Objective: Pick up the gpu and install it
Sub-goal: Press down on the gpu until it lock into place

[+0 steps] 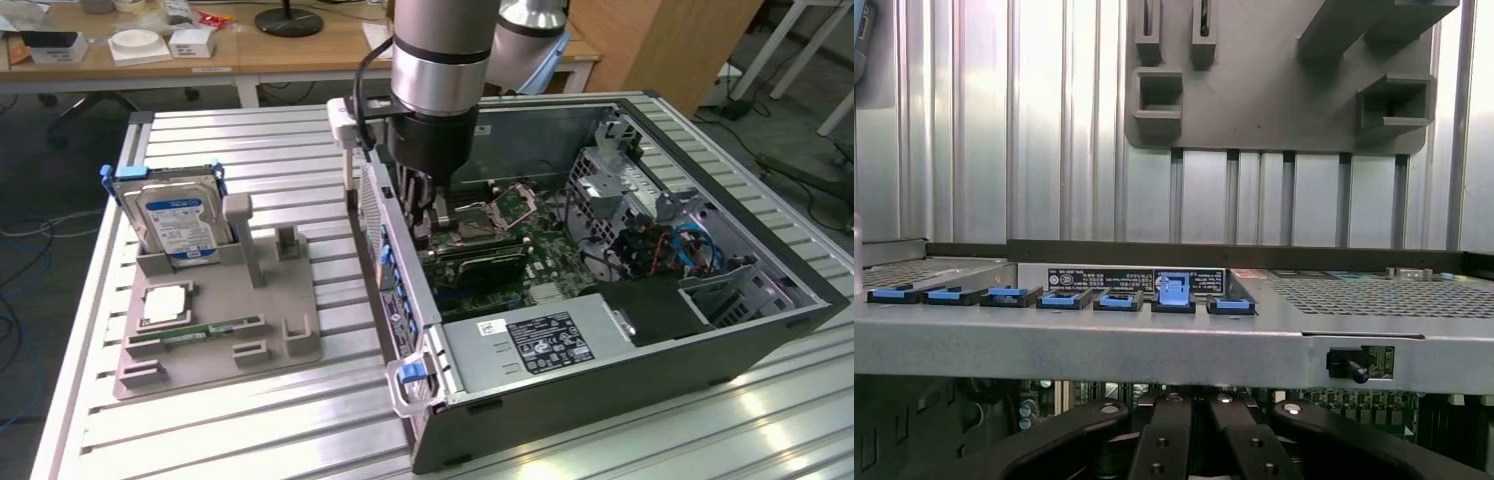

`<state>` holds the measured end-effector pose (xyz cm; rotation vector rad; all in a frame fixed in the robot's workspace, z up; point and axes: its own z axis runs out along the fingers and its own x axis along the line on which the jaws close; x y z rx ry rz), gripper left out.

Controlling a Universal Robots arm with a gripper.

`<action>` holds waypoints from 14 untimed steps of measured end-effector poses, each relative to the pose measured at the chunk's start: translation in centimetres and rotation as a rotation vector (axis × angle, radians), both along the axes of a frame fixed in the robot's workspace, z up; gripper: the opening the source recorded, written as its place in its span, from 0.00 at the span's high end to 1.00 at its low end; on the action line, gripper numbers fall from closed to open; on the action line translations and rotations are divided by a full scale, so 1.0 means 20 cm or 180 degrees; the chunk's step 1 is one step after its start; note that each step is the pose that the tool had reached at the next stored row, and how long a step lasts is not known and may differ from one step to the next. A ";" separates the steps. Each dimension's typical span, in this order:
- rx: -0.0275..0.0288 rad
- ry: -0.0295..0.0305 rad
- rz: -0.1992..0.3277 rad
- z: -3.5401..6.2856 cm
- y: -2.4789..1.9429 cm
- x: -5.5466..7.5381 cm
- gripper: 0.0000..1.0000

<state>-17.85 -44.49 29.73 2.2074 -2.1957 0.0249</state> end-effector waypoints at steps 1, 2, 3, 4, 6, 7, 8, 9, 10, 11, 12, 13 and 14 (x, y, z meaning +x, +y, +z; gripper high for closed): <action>0.0001 0.0000 0.0000 -0.002 0.000 0.00 0.90; 0.0001 0.0000 0.0000 -0.002 0.000 0.00 0.90; 0.0001 0.0000 0.0000 -0.001 0.000 0.00 0.90; 0.0003 -0.0001 0.0000 0.004 0.000 0.00 0.90; 0.0001 0.0000 -0.0001 0.033 0.000 0.00 0.90; 0.0001 0.0000 -0.0001 0.046 0.000 0.00 0.90; 0.0001 0.0000 0.0000 0.053 0.000 0.00 0.90; 0.0002 -0.0002 0.0000 0.055 -0.001 0.00 0.90; 0.0002 -0.0004 0.0000 0.055 -0.001 0.00 0.90; 0.0001 -0.0006 0.0000 0.056 -0.001 0.00 0.90; 0.0001 -0.0010 0.0000 0.056 -0.003 0.00 0.90; 0.0001 -0.0015 0.0000 0.056 -0.005 -0.01 0.90; 0.0001 -0.0019 -0.0001 0.056 -0.007 -0.01 0.90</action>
